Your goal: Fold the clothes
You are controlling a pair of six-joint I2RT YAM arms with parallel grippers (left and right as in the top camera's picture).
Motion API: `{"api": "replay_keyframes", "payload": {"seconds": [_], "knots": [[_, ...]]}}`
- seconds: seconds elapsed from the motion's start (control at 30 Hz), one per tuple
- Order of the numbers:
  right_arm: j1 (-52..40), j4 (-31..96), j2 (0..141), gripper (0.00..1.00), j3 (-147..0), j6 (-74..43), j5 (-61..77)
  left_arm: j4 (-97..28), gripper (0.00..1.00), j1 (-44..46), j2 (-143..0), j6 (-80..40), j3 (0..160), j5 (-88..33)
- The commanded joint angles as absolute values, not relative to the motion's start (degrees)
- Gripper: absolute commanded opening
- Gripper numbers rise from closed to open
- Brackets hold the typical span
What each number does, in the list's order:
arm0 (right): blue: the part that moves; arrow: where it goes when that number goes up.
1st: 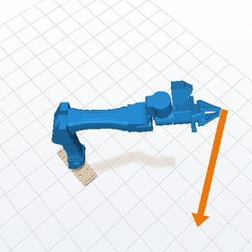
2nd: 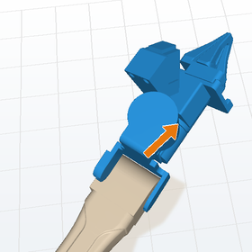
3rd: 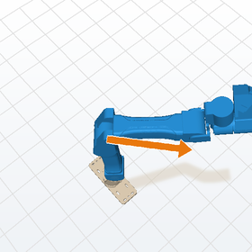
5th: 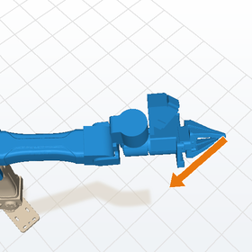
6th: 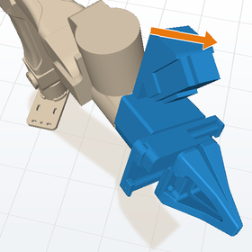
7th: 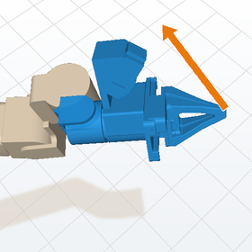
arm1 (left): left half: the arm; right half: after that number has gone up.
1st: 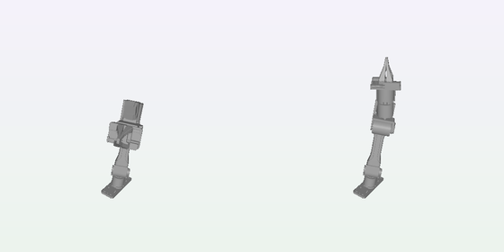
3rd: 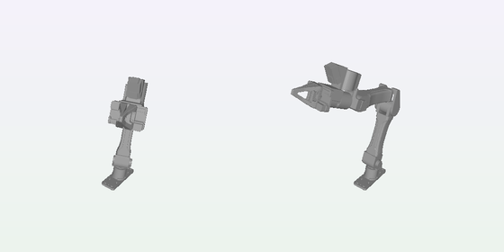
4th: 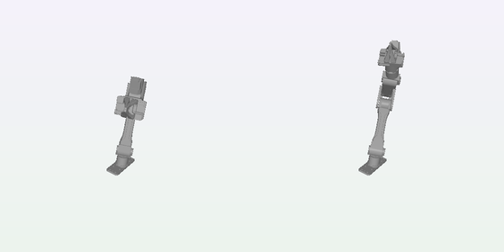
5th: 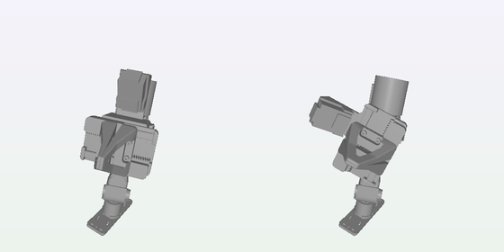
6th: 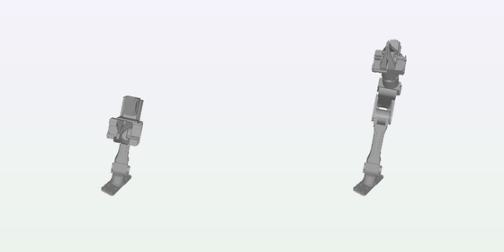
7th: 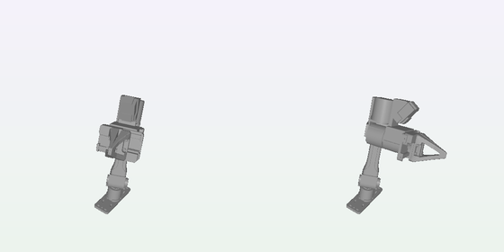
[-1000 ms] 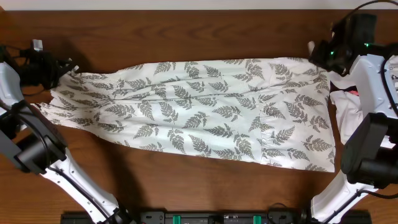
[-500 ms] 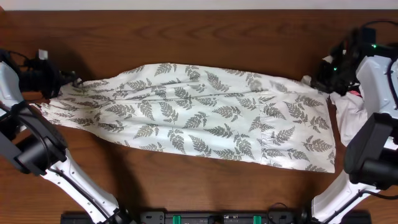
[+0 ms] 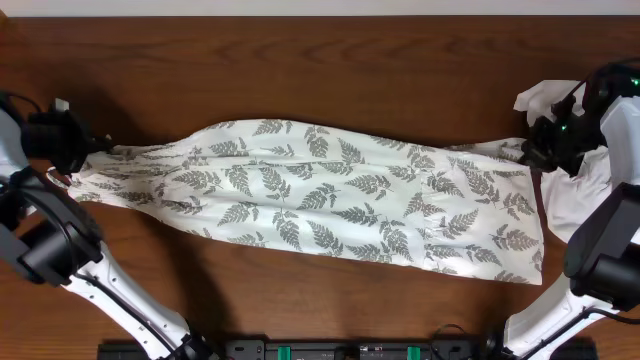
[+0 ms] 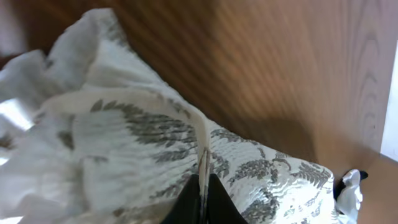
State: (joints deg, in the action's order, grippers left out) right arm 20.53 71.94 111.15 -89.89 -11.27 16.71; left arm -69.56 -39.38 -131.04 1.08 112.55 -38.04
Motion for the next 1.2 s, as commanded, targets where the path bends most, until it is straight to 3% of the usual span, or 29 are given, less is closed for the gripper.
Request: {"api": "replay_keyframes", "payload": {"seconds": [0.0, 0.5, 0.73, 1.07, 1.17], "knots": [[20.9, 73.8, 110.1, 0.02, -90.0, -8.0, 14.3, -71.1, 0.06, -40.1, -129.3, -0.1, 113.1, -36.5], [21.1, 82.0, 110.1, 0.06, -88.1, -4.1, 2.9, -74.0, 0.06, -40.4, -129.3, -3.3, 110.7, -25.6], [22.8, 73.3, 110.3, 0.09, -80.3, -5.8, -2.0, -71.4, 0.06, -40.5, -129.3, -5.3, 108.3, -21.5], [26.3, 65.9, 110.7, 0.05, -71.5, -8.3, -0.7, -68.4, 0.06, -41.2, -129.3, -5.3, 104.1, -21.1], [26.5, 65.8, 110.7, 0.25, -72.0, -8.3, 1.9, -68.4, 0.06, -41.4, -129.3, -5.3, 104.1, -21.1]]}}
